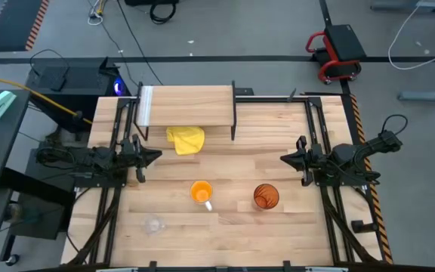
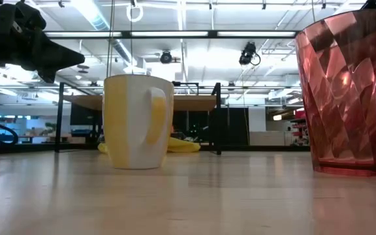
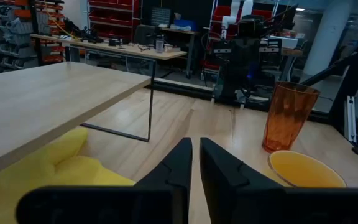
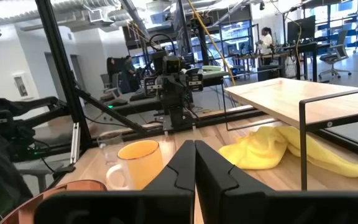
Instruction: Stack small to large cups/mugs on shelf
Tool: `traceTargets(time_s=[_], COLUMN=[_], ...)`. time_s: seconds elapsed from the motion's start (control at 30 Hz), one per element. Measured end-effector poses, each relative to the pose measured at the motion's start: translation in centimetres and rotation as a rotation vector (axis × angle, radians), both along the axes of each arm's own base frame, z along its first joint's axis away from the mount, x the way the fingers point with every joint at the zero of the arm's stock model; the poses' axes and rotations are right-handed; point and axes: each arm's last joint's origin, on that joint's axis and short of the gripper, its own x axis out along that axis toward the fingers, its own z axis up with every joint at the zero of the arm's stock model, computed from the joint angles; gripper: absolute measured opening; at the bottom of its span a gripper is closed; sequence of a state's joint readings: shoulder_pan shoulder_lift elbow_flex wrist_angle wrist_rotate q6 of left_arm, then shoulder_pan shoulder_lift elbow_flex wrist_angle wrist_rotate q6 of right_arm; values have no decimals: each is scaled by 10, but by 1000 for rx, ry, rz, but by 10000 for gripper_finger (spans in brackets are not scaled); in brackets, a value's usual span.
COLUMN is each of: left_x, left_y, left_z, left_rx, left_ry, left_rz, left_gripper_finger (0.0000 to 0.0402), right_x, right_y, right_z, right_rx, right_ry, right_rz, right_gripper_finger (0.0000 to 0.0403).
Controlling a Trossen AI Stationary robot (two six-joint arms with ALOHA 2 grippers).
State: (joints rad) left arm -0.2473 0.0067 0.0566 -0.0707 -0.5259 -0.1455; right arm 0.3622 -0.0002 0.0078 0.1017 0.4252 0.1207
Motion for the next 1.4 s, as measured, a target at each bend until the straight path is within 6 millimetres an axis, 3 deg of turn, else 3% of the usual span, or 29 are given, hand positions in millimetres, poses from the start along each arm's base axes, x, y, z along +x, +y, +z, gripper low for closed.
traceTargets(time_s=[1.4], left_x=[0], left_y=[0], left_z=[3], left_rx=[-18], left_ry=[-43], left_rz=[0], left_gripper_finger=[39], right_x=[0], right_y=[0], right_z=[0], right_rx=[0], right_ry=[0], right_rz=[0], right_gripper_finger=[9])
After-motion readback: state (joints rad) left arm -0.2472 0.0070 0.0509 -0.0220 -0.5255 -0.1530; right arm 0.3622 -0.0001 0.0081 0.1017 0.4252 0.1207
